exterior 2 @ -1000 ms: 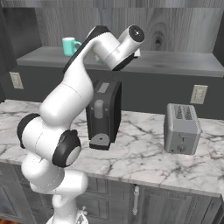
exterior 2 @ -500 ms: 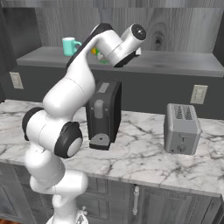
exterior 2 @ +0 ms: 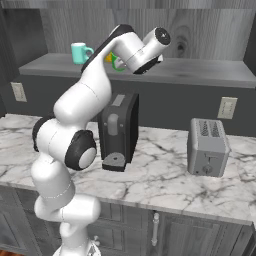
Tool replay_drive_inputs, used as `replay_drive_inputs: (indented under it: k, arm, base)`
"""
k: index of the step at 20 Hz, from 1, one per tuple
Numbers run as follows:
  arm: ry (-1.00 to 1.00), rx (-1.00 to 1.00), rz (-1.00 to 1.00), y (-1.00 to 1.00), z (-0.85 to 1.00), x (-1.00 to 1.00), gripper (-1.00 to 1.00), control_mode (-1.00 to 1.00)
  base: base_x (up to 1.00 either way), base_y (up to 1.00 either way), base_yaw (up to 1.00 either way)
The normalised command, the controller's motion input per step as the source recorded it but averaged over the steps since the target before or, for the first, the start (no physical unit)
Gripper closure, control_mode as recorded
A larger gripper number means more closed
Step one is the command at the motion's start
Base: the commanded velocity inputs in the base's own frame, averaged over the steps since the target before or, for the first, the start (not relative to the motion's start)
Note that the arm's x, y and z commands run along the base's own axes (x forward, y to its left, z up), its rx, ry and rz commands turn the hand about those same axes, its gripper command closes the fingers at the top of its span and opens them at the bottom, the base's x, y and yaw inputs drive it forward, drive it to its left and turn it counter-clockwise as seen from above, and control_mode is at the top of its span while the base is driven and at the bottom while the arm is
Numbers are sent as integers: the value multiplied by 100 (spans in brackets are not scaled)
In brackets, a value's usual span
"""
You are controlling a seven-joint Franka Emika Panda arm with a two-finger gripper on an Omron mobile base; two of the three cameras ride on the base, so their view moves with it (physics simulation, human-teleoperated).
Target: Pick the mug on the counter and place it in the cabinet with the handle facing the right, like the mugs already inside.
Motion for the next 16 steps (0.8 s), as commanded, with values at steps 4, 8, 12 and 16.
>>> replay_drive_inputs:
  k: [4,8,12,16]
  arm:
    - [2,0,5,-6,0,29,100,-100]
    - [1,0,5,-9,0,34,100,-100]
    - [0,0,6,-9,0,28,100,-100]
    - [0,0,7,-8,0,24,100,-100]
  base:
    - [0,0,0]
    - [0,0,0]
    - [0,0,0]
    - [0,0,0]
